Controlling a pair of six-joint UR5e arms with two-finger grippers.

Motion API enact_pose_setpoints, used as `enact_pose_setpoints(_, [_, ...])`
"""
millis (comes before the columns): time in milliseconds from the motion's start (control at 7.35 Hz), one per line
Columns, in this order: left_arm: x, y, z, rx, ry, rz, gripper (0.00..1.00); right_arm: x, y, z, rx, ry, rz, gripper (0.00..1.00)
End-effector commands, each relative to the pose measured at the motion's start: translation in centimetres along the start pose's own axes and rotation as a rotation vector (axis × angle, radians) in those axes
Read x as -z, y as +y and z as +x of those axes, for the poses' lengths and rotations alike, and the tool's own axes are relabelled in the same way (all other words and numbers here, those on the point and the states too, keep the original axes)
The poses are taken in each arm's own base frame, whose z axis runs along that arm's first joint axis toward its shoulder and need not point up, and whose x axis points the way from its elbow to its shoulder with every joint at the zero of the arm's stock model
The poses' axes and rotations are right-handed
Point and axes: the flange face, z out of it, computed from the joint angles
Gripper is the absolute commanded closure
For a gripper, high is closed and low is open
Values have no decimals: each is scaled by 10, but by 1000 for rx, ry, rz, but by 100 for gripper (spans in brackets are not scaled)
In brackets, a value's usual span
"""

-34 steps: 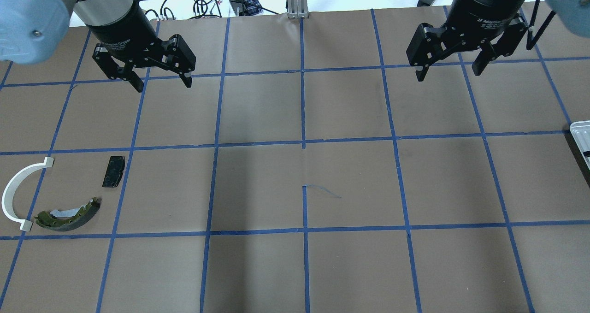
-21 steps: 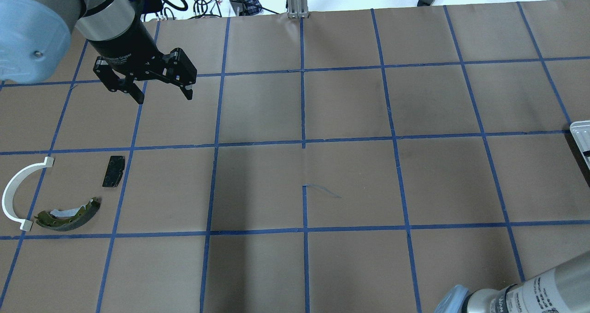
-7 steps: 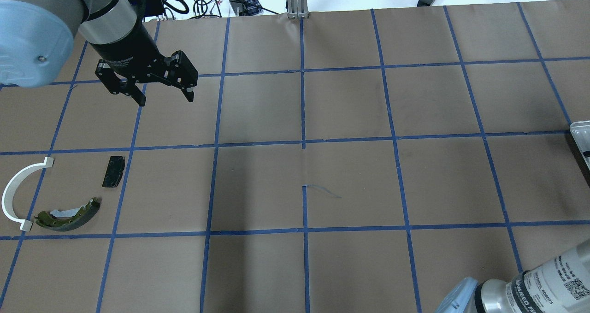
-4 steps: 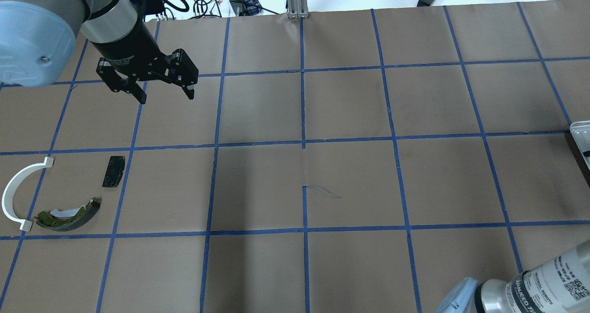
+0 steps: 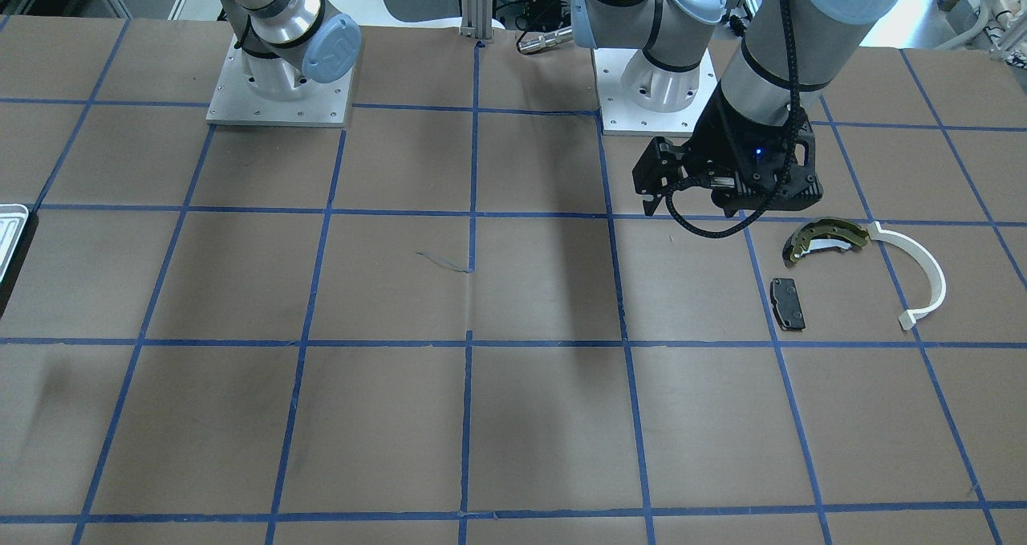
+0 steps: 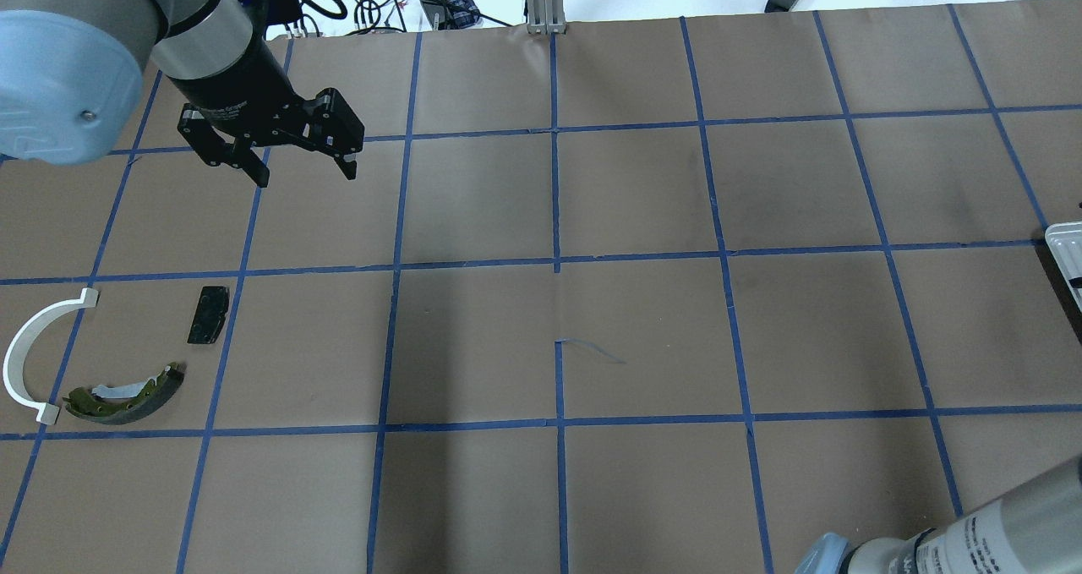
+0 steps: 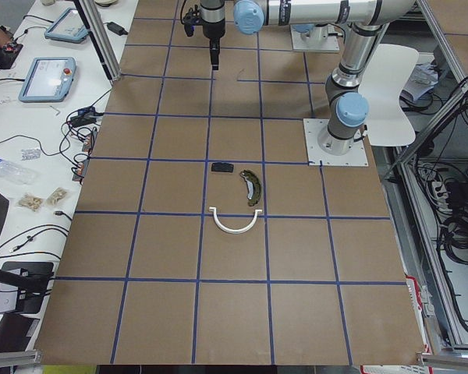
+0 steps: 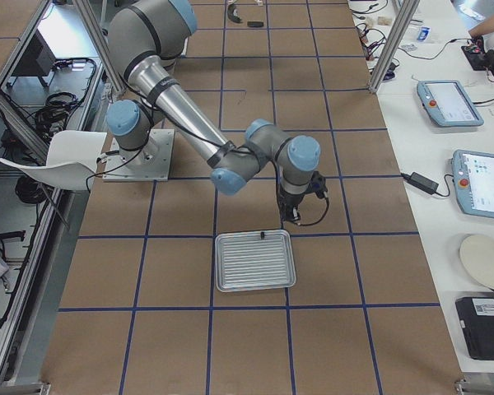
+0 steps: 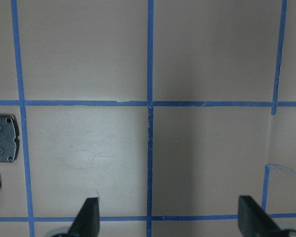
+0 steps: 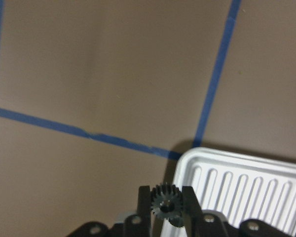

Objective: Place bearing gear from tray to pile

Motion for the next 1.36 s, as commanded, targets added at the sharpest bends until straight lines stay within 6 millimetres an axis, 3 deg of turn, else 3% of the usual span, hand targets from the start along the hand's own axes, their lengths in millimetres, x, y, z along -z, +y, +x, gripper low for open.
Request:
enact_pose_setpoints(0, [2,1,-3,6,-1,4,0,40,-88,-148,-46,20,43,94])
enact_pose_setpoints(272, [1,0,-4,9,1,1,0,47,-138,-314,-98,-3,60,94])
enact_pose_setpoints(544, [0,-1,-5,11,-1,-2,0,29,-140,-499,-179,-49,29,93])
enact_pose_setpoints(680, [0,-1,-5,11,-1,-1,0,10,-133,-574,-246,-113,-16,94])
enact_pose_setpoints(817, [1,-1,-4,11,7,-1,0,-2,-128,-627,-248,-143,-1,93])
enact_pose_setpoints(953, [0,-2,-4,11,11,-2,0,-31,-119,-668,-252,-142,-24,92])
enact_pose_setpoints(1089, [-2,-4,-4,13,12,-4,0,-46,-118,-681,-258,-150,5,91])
enact_pose_setpoints(1225, [-3,-6,-6,22,12,-5,0,-69,-105,-680,-251,-141,-27,78])
